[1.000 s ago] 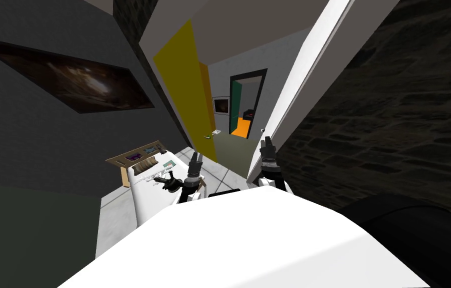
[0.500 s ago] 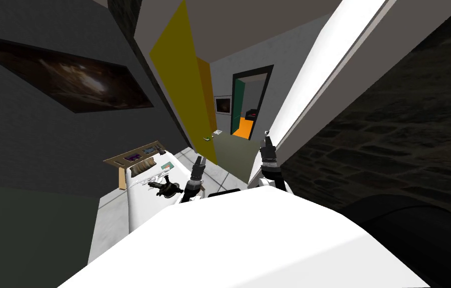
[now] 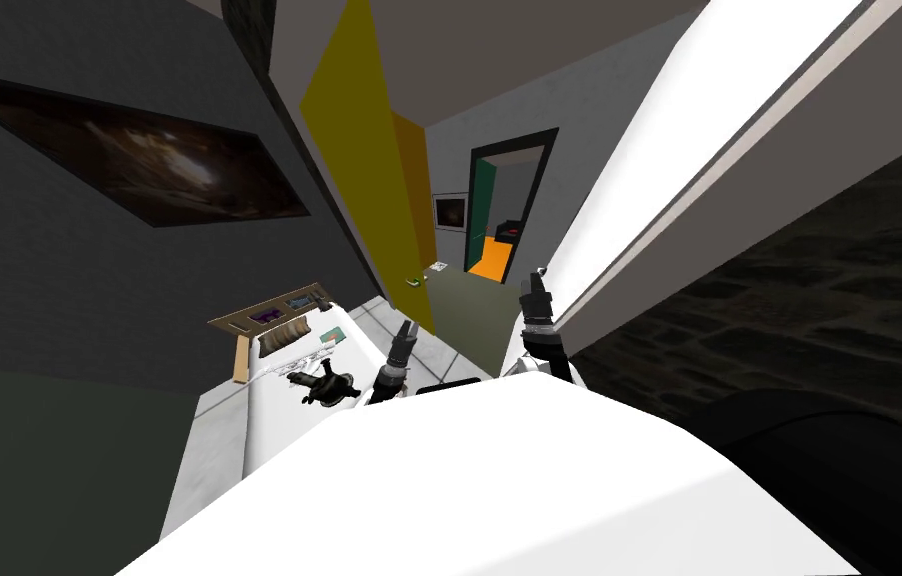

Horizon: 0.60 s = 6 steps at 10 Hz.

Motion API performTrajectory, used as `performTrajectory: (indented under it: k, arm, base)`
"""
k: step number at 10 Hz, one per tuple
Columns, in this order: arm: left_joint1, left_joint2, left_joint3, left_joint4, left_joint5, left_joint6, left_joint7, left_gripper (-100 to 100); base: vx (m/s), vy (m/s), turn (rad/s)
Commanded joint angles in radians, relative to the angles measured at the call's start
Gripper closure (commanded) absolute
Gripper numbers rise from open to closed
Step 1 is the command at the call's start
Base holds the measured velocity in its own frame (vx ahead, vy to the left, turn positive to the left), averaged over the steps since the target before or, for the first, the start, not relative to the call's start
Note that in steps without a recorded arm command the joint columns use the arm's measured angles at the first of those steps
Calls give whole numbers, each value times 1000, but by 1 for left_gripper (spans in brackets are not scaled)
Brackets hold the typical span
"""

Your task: Push the door open

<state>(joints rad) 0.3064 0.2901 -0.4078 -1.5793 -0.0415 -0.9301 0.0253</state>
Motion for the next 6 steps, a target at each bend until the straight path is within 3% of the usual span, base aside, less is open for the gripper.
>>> performTrajectory:
  k: [1, 6]
  arm:
    - [-2, 21, -26, 31, -1, -28, 13, -100]
    - [-23, 56, -72, 115, -2, -85, 37, -100]
  base:
    - [193, -77, 93]
    - [126, -41, 57]
